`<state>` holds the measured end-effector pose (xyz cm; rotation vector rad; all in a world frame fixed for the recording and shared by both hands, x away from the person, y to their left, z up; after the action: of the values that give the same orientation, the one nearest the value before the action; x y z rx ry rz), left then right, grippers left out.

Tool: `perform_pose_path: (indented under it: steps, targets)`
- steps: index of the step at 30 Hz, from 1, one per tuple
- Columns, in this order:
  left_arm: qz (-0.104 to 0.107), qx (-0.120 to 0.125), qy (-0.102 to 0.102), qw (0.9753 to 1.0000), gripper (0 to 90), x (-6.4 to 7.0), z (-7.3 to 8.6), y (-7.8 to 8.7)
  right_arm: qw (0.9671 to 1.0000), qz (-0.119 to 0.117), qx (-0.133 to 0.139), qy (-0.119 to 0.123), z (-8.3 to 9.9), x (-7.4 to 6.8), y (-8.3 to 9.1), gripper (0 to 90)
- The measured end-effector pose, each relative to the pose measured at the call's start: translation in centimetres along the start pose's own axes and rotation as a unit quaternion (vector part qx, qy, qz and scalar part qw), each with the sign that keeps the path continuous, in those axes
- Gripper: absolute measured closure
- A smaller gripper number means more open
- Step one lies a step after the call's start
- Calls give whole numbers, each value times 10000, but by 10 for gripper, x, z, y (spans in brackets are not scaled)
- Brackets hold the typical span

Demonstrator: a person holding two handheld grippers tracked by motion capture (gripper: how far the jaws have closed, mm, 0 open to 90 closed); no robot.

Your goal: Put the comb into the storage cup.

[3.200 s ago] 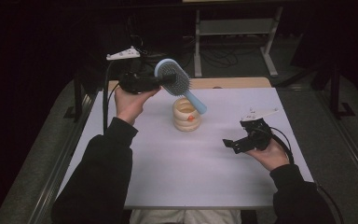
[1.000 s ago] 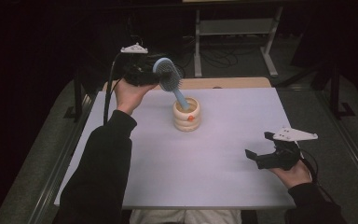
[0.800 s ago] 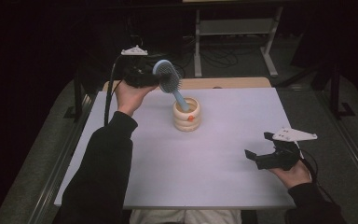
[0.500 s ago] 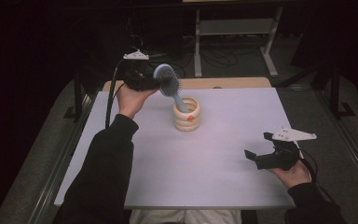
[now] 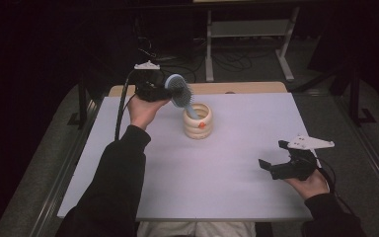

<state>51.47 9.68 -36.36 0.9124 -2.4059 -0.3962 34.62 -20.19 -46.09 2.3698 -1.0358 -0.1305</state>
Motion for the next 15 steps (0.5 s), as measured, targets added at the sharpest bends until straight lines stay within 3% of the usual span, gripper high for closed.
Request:
perform_pose_path:
  steps: [15]
  targets:
    - [22, 53, 372, 9993, 552, -11, 13, -15, 9999, -87, -29, -66, 1, -2, -1, 0]
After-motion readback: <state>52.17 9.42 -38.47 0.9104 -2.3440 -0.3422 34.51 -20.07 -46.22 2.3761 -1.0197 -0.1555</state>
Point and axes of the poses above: each handheld gripper's, and its own axes: y roughly backward along the jaws, z roughly out of its underside, x roughly to its right, the point moved 10 cm from there along -y, roughly forward along the jaws, and after that the axes turned 11 degrees about y, right-handed, at the moved point
